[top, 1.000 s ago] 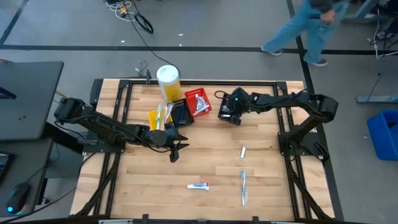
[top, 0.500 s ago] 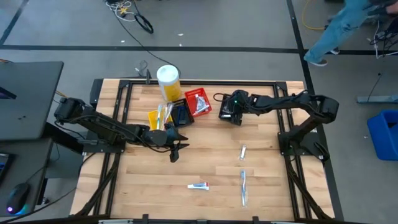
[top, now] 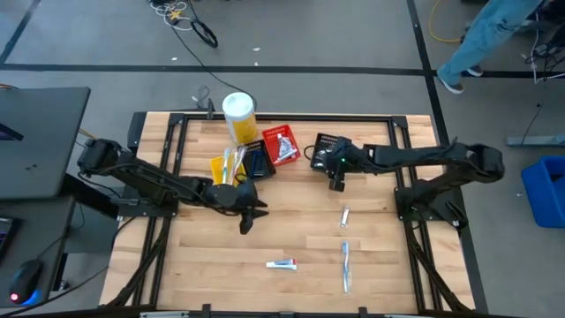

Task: Pick & Place Travel size toiletries
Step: Put the blue toothbrush into the yellow bin

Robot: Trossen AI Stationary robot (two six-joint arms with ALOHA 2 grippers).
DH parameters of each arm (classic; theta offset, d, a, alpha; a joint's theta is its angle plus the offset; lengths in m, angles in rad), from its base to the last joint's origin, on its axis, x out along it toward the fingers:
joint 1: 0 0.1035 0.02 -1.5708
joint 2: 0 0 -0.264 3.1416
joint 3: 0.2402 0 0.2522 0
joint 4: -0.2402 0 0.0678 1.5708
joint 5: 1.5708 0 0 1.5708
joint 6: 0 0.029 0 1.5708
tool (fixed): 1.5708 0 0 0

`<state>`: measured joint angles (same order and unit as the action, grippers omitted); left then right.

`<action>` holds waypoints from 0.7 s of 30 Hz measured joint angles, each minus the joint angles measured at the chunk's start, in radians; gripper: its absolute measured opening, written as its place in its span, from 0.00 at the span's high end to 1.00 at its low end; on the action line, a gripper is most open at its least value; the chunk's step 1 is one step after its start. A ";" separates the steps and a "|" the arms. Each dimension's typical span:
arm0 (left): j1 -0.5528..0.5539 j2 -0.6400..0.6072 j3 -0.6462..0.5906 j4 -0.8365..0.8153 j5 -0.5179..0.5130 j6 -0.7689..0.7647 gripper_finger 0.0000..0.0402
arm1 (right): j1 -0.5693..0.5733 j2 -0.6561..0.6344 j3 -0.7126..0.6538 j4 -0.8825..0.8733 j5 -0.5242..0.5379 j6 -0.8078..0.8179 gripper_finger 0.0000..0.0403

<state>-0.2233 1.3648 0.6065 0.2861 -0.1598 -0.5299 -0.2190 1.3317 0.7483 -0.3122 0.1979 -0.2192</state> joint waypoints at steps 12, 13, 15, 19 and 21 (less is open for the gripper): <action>-0.141 0.252 0.052 0.313 0.042 0.102 0.65 | 0.239 -0.032 0.000 -0.003 -0.003 0.151 0.53; -0.151 0.274 0.067 0.310 0.041 0.110 0.65 | 0.258 -0.031 0.000 -0.001 -0.003 0.163 0.53; -0.168 0.321 0.104 0.309 0.041 0.120 0.65 | 0.294 -0.031 0.000 0.003 -0.003 0.190 0.53; -0.199 0.389 0.174 0.305 0.041 0.127 0.65 | 0.349 -0.031 0.000 0.006 -0.003 0.250 0.53; -0.214 0.407 0.195 0.276 0.039 0.122 0.65 | 0.372 -0.031 0.000 0.009 -0.003 0.272 0.54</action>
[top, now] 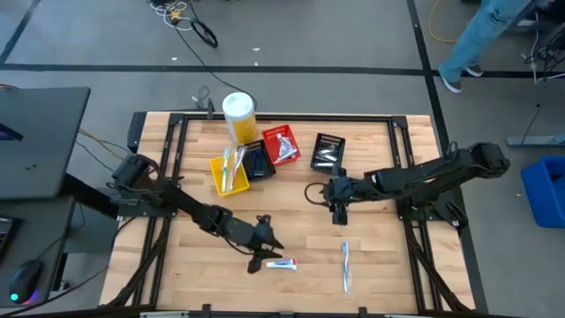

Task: Pick & Place Travel size toiletries
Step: Put the blue toothbrush into the yellow bin

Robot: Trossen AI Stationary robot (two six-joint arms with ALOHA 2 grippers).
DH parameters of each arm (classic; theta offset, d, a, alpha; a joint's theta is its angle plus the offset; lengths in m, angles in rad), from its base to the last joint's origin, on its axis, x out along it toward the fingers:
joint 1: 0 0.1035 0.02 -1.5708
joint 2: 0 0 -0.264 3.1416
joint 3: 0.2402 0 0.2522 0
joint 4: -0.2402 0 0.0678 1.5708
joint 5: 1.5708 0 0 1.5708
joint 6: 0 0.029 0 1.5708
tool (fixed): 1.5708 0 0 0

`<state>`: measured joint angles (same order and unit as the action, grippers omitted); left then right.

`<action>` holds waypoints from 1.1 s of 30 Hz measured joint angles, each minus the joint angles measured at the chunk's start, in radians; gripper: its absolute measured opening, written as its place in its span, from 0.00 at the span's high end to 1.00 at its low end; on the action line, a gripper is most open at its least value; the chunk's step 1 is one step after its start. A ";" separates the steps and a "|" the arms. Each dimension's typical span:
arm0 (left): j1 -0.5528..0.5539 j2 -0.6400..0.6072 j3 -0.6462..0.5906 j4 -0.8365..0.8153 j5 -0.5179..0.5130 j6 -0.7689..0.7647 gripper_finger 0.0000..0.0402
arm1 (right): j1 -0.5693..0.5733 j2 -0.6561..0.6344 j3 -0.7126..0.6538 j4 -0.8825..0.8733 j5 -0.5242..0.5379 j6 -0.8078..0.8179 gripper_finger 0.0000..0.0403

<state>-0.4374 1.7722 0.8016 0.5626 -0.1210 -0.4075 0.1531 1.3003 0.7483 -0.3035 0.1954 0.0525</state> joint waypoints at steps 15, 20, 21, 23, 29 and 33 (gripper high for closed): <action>-0.142 0.014 0.043 -0.225 -0.186 -0.116 0.65 | 0.089 0.000 0.000 0.026 -0.158 0.071 0.54; -0.145 0.013 0.044 -0.213 -0.264 -0.090 0.65 | 0.144 0.000 0.000 -0.016 -0.260 0.021 0.56; -0.140 0.011 0.044 -0.203 -0.275 -0.072 0.65 | 0.163 0.000 0.000 -0.026 -0.294 0.004 0.56; -0.127 0.002 0.044 -0.205 -0.283 -0.052 0.65 | 0.205 0.000 0.000 -0.039 -0.349 -0.011 0.56; -0.077 -0.090 0.044 -0.208 -0.326 -0.066 0.65 | 0.360 0.048 0.000 -0.077 -0.351 -0.074 0.57; -0.054 -0.181 0.044 -0.262 -0.341 0.006 0.65 | 0.427 0.096 0.000 -0.111 -0.300 -0.106 0.58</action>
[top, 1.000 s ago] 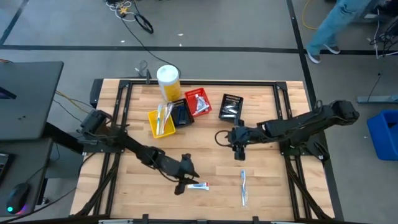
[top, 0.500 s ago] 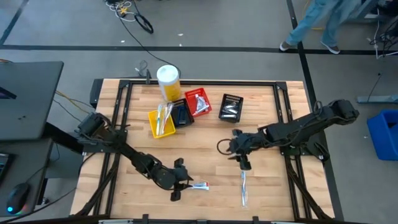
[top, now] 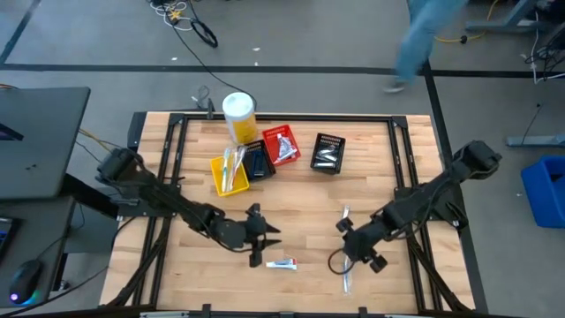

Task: Pick & Place Travel size toiletries
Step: Put the blue toothbrush into the yellow bin

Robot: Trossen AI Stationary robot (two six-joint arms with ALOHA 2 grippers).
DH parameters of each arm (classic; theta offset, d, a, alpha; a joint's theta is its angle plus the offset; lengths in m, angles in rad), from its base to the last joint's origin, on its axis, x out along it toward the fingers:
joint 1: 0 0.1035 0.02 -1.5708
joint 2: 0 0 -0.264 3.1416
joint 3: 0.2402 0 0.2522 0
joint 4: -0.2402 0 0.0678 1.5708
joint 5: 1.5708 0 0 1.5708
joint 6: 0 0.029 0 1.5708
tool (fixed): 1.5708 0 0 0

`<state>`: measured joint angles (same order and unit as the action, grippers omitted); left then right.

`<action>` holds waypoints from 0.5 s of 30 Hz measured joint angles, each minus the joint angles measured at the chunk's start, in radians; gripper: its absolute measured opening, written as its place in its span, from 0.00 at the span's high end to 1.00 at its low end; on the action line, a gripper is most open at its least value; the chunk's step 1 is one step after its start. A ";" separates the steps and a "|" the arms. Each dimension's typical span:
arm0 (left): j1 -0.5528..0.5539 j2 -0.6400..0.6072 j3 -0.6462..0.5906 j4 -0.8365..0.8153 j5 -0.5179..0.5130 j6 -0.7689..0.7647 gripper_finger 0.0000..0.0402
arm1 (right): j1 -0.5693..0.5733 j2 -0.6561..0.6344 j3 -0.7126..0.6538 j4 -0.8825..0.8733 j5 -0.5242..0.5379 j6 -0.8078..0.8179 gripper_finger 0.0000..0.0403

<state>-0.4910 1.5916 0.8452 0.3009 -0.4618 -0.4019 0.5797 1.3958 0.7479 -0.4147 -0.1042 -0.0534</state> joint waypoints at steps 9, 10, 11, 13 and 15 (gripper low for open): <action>0.009 -0.234 0.000 -0.331 -0.074 -0.012 0.65 | 0.044 0.136 0.000 0.040 -0.034 -0.029 0.59; 0.009 -0.257 0.000 -0.365 -0.075 -0.028 0.65 | 0.046 0.149 0.000 0.055 -0.029 -0.042 0.59; 0.007 -0.282 0.000 -0.407 -0.074 -0.039 0.65 | 0.046 0.158 0.000 0.072 -0.024 -0.060 0.59; 0.007 -0.338 -0.001 -0.488 -0.075 -0.078 0.65 | 0.045 0.169 0.000 0.085 -0.003 -0.090 0.59; 0.007 -0.387 -0.001 -0.558 -0.074 -0.116 0.65 | 0.042 0.180 0.000 0.092 0.003 -0.113 0.59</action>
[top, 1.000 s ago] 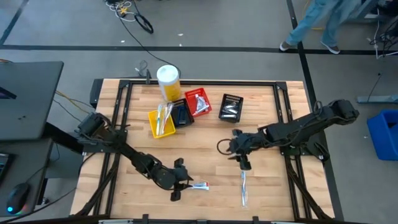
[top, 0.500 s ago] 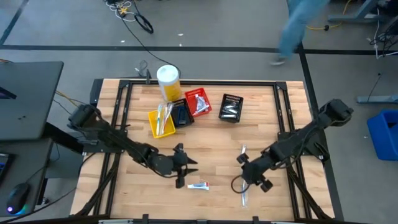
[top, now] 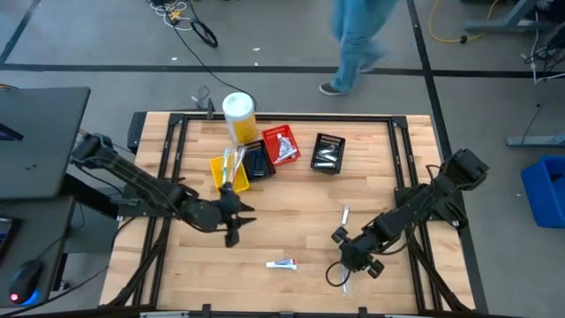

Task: Pick & Place Travel size toiletries
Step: Put the blue toothbrush into the yellow bin

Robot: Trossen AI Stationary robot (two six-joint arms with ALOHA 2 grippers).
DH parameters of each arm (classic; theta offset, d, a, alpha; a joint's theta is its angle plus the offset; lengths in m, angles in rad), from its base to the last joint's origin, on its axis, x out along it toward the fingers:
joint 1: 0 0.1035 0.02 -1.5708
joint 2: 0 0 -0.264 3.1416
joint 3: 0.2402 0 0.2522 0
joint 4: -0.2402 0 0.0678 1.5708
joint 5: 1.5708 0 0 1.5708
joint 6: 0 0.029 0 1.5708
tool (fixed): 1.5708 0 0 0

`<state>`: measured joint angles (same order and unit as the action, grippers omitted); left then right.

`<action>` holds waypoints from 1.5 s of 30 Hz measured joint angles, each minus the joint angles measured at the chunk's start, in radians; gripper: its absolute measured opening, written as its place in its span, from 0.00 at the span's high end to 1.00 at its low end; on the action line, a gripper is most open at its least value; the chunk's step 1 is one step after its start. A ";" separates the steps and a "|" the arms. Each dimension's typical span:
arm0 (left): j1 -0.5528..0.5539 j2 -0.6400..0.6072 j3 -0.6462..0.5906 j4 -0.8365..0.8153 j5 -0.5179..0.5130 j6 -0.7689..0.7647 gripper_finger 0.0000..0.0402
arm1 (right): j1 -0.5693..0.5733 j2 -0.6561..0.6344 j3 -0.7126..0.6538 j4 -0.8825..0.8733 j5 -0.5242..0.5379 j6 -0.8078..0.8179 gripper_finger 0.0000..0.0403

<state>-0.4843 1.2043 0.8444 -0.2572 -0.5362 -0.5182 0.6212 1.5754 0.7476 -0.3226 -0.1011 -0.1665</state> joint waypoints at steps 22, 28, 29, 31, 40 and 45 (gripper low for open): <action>-0.015 -0.271 -0.001 -0.371 -0.141 -0.147 0.65 | -0.066 0.073 0.003 0.062 0.017 -0.023 0.88; -0.041 -0.271 -0.035 -0.381 -0.150 -0.268 0.65 | -0.117 0.038 -0.003 0.048 0.026 -0.010 0.97; -0.046 -0.269 -0.039 -0.379 -0.152 -0.290 0.65 | -0.130 0.026 -0.003 0.050 0.026 -0.015 0.98; -0.048 -0.253 -0.048 -0.368 -0.152 -0.315 0.65 | -0.151 -0.003 -0.003 0.053 0.051 -0.023 0.98; -0.050 -0.171 -0.097 -0.191 -0.155 -0.334 0.65 | -0.261 -0.112 -0.003 0.134 0.292 -0.098 0.98; -0.047 -0.088 -0.099 -0.109 -0.157 -0.318 0.65 | -0.332 -0.124 -0.001 0.236 0.337 -0.186 0.98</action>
<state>-0.5312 1.1167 0.7456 -0.3660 -0.6931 -0.8357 0.2893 1.4515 0.7464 -0.0865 0.2359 -0.3526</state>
